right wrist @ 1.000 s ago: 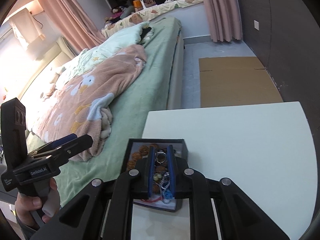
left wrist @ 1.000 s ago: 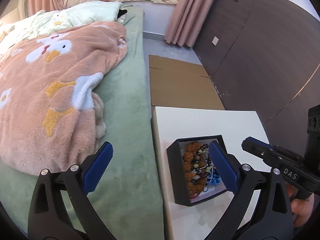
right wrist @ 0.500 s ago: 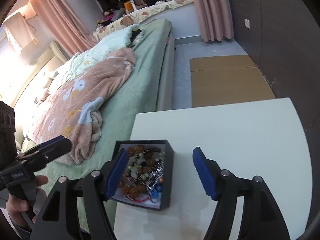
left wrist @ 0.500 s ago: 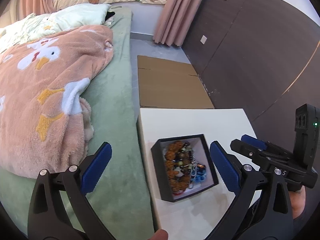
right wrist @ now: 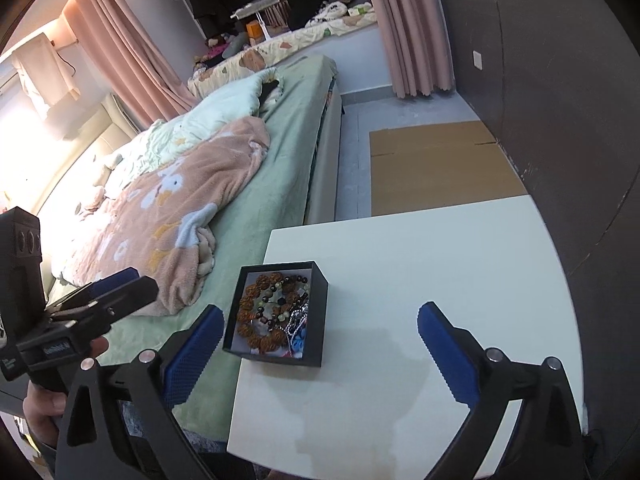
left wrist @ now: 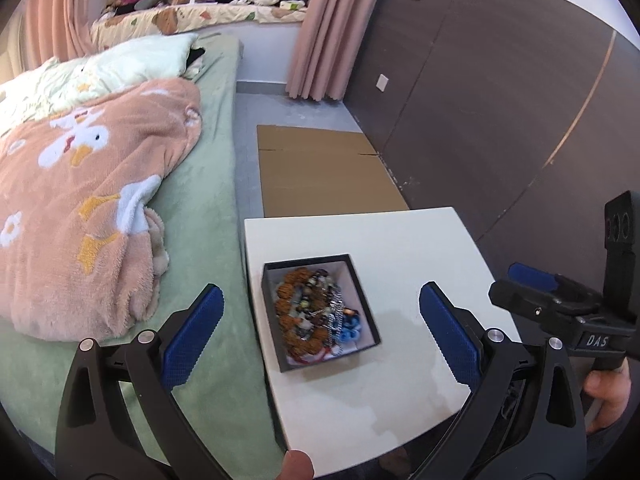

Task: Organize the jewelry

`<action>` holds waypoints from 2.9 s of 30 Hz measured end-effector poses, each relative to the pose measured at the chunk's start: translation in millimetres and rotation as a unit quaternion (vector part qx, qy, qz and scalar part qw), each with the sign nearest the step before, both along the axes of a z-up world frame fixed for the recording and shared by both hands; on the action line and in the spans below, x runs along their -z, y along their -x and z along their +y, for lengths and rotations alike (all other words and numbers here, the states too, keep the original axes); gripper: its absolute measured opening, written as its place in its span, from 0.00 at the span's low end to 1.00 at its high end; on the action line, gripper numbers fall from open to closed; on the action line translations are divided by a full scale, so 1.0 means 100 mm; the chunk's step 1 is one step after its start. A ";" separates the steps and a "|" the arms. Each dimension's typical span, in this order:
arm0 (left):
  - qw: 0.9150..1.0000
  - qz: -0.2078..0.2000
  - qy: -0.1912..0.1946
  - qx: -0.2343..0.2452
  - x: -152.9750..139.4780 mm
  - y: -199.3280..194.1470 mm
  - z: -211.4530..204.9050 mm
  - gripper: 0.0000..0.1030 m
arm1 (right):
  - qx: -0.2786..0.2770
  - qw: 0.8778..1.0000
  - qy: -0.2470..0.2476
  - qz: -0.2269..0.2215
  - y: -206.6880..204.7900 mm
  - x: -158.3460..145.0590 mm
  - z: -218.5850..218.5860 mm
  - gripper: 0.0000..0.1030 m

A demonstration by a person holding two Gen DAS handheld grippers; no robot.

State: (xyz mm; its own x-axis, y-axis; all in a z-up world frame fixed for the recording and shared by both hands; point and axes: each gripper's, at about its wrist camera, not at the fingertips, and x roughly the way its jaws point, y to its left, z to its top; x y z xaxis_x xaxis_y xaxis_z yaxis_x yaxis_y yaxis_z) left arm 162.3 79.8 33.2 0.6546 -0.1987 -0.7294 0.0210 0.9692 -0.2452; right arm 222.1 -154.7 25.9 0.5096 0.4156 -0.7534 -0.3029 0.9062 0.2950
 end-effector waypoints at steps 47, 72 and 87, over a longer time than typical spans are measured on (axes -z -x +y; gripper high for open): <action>0.990 -0.124 -0.061 0.031 0.03 1.59 -0.70 0.95 | 0.069 0.991 0.031 -0.110 1.81 -0.07 -1.15 0.92; 0.991 -0.110 -0.064 0.027 0.07 1.53 -0.67 0.95 | 0.075 0.989 0.037 -0.125 1.86 -0.09 -1.10 0.92; 0.991 -0.117 -0.068 0.018 0.06 1.56 -0.71 0.95 | 0.085 0.988 0.028 -0.129 1.90 -0.10 -1.19 0.92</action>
State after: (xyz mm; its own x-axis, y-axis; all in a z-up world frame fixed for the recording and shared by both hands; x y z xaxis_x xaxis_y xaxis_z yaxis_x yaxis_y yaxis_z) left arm 6.0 9.0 27.3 0.8035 -0.1354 -0.5797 0.0974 0.9906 -0.0964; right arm 32.3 -274.1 36.0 0.7460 0.2686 -0.6093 -0.2037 0.9632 0.1752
